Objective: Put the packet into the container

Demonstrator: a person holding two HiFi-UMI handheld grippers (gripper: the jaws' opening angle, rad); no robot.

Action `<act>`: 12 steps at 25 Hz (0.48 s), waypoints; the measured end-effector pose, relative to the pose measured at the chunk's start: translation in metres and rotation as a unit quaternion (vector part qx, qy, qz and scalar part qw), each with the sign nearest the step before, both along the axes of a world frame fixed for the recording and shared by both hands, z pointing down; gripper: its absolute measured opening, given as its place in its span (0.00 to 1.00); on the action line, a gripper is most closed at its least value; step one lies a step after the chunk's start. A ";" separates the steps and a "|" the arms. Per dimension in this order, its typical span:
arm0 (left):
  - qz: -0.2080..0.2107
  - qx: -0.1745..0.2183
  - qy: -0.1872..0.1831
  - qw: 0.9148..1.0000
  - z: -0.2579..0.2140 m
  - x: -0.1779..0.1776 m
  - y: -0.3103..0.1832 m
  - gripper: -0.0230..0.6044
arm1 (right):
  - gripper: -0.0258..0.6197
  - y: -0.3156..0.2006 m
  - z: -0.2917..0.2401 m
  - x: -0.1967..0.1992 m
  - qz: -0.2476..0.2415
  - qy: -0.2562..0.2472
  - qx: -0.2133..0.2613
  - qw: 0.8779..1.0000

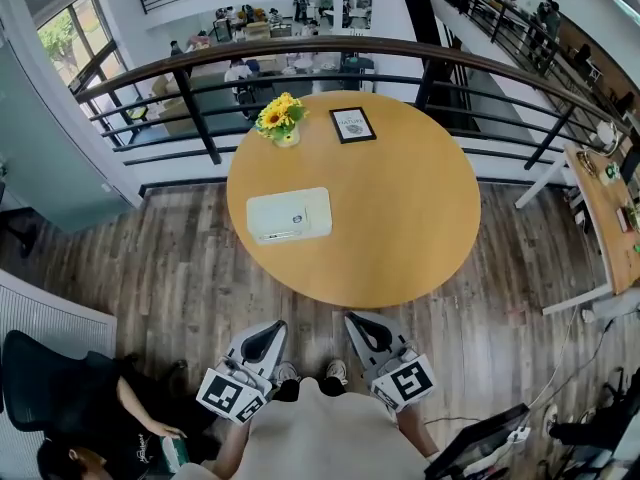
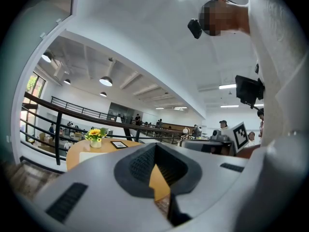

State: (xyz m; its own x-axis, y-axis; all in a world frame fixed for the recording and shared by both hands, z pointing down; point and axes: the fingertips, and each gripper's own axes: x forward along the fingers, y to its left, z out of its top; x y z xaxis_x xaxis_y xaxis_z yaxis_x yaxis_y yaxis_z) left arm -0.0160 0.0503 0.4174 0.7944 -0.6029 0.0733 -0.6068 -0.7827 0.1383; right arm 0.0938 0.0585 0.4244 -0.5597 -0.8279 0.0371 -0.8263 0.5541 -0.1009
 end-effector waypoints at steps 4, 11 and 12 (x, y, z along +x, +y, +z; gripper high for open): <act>0.003 0.001 0.006 1.000 -0.004 -0.009 0.001 0.04 | 0.04 -0.003 -0.007 -0.014 0.001 -0.003 0.005 1.000; 0.016 0.010 0.012 1.000 -0.008 -0.018 -0.001 0.04 | 0.04 -0.006 -0.010 -0.024 0.011 -0.007 0.014 1.000; 0.018 0.010 0.012 1.000 -0.008 -0.019 -0.002 0.04 | 0.04 -0.006 -0.011 -0.024 0.014 -0.006 0.015 1.000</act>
State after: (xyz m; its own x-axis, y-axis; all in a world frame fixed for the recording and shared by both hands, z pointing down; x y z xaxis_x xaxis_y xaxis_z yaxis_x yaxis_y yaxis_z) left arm -0.0345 0.0486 0.4098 0.8175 -0.5744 0.0410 -0.5741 -0.8073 0.1364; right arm 0.0694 0.0522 0.4138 -0.5373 -0.8434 0.0042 -0.8398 0.5346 -0.0948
